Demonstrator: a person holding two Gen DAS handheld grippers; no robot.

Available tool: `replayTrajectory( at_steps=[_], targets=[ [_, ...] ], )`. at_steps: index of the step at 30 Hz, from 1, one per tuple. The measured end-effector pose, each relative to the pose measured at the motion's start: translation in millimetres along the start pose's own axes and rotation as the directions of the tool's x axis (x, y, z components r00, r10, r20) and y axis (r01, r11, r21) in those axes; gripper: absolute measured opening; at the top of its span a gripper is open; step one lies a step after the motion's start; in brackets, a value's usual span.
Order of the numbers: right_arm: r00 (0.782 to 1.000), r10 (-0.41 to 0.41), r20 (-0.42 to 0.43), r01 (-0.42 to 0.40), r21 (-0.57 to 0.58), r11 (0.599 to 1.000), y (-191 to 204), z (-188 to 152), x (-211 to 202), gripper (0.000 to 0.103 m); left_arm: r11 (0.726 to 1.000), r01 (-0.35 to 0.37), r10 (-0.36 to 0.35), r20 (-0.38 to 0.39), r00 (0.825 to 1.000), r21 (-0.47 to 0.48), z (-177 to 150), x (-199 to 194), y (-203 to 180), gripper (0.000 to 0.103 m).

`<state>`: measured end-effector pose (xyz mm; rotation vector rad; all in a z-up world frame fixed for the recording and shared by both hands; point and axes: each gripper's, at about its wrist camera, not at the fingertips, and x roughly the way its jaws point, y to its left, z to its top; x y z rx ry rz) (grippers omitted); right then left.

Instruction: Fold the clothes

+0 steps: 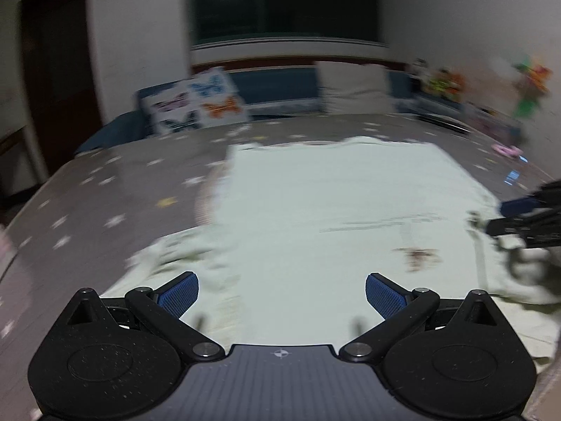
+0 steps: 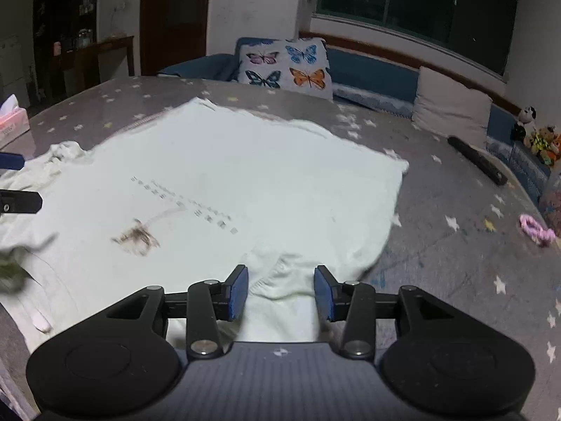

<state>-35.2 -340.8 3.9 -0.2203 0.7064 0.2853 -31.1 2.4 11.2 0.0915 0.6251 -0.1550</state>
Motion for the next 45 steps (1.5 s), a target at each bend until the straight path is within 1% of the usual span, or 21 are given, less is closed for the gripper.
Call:
replayTrajectory(
  at_steps=[3, 5, 7, 11, 15, 18, 22, 23, 24, 25, 26, 28, 29, 33, 35, 37, 39, 40, 42, 43, 45],
  targets=[
    [0.999, 0.025, 0.019, -0.024, -0.052, 0.998, 13.8, 11.3, -6.4, 0.050, 0.994, -0.078, 0.077, -0.008, 0.997, -0.075, -5.7, -7.2, 30.3, 0.103],
    [0.998, 0.063, 0.025, -0.061, -0.090, 0.994, 27.7, 19.4, -7.3, 0.052, 0.984, -0.128, 0.126, -0.019, 0.992, -0.124, -9.9, -10.6, 49.6, 0.102],
    [0.994, 0.108, 0.024, -0.104, -0.133, 0.986, 44.9, 28.5, -4.5, 0.054, 0.972, -0.163, 0.160, -0.031, 0.987, -0.168, -13.5, -12.8, 67.3, 0.102],
    [0.977, 0.212, -0.002, -0.208, -0.207, 0.956, 84.4, 45.8, 6.2, 0.056, 0.958, -0.181, 0.174, -0.049, 0.983, -0.225, -19.9, -17.1, 95.3, 0.095],
    [0.952, 0.305, -0.032, -0.302, -0.276, 0.912, 126.4, 58.3, 14.7, 0.057, 0.955, -0.172, 0.162, -0.060, 0.985, -0.242, -26.5, -17.5, 107.7, 0.087],
    [0.931, 0.362, -0.054, -0.359, -0.332, 0.872, 156.0, 63.2, 18.8, 0.058, 0.954, -0.156, 0.142, -0.072, 0.987, -0.255, -30.9, -14.3, 114.2, 0.077],
    [0.909, 0.407, -0.093, -0.411, -0.370, 0.833, 183.3, 62.9, 24.5, 0.059, 0.956, -0.130, 0.114, -0.075, 0.991, -0.261, -33.8, -9.4, 117.2, 0.055],
    [0.904, 0.415, -0.103, -0.422, -0.376, 0.825, 188.5, 61.7, 25.3, 0.059, 0.958, -0.124, 0.109, -0.070, 0.992, -0.258, -33.8, -9.5, 117.0, 0.044],
    [0.899, 0.423, -0.115, -0.433, -0.384, 0.816, 194.1, 59.2, 24.8, 0.059, 0.960, -0.117, 0.103, -0.066, 0.992, -0.256, -33.8, -9.6, 116.9, 0.038],
    [0.895, 0.429, -0.122, -0.441, -0.390, 0.809, 196.7, 56.3, 23.4, 0.059, 0.961, -0.106, 0.093, -0.064, 0.994, -0.256, -33.6, -9.6, 117.1, 0.027],
    [0.892, 0.433, -0.133, -0.448, -0.398, 0.801, 199.7, 53.6, 22.3, 0.059, 0.962, -0.097, 0.084, -0.063, 0.995, -0.256, -33.5, -9.3, 117.3, 0.018],
    [0.888, 0.435, -0.153, -0.457, -0.413, 0.788, 202.9, 46.4, 18.8, 0.060, 0.964, -0.091, 0.078, -0.059, 0.995, -0.252, -32.8, -9.0, 117.6, 0.011],
    [0.887, 0.434, -0.158, -0.458, -0.422, 0.782, 203.8, 43.6, 16.3, 0.060, 0.964, -0.091, 0.079, -0.055, 0.995, -0.249, -32.2, -9.7, 117.5, 0.010],
    [0.887, 0.431, -0.163, -0.455, -0.467, 0.758, 205.9, 34.5, 5.7, 0.062, 0.964, -0.095, 0.087, -0.043, 0.995, -0.249, -30.3, -11.8, 119.1, 0.009],
    [0.887, 0.435, -0.157, -0.454, -0.473, 0.755, 203.7, 34.2, 1.7, 0.062, 0.963, -0.097, 0.089, -0.041, 0.995, -0.252, -29.5, -12.9, 119.7, 0.009],
    [0.885, 0.444, -0.140, -0.456, -0.460, 0.762, 201.0, 37.4, 0.9, 0.063, 0.961, -0.101, 0.094, -0.039, 0.995, -0.257, -28.6, -14.5, 119.9, 0.011],
    [0.891, 0.439, -0.117, -0.442, -0.449, 0.777, 199.4, 40.7, 3.3, 0.063, 0.958, -0.113, 0.107, -0.040, 0.994, -0.264, -28.3, -17.1, 120.0, 0.012],
    [0.891, 0.440, -0.114, -0.441, -0.450, 0.777, 200.3, 40.7, 3.9, 0.063, 0.957, -0.120, 0.113, -0.040, 0.993, -0.266, -28.3, -18.2, 120.3, 0.016],
    [0.891, 0.441, -0.110, -0.440, -0.451, 0.776, 202.0, 40.7, 5.1, 0.063, 0.953, -0.130, 0.123, -0.046, 0.991, -0.273, -28.7, -19.5, 121.1, 0.035],
    [0.891, 0.442, -0.107, -0.440, -0.452, 0.776, 202.9, 40.7, 5.7, 0.063, 0.951, -0.136, 0.127, -0.050, 0.991, -0.277, -28.9, -19.9, 121.5, 0.050],
    [0.890, 0.443, -0.103, -0.439, -0.453, 0.776, 204.6, 40.7, 6.8, 0.063, 0.949, -0.139, 0.129, -0.056, 0.990, -0.283, -29.9, -19.9, 121.4, 0.052]
  ],
)
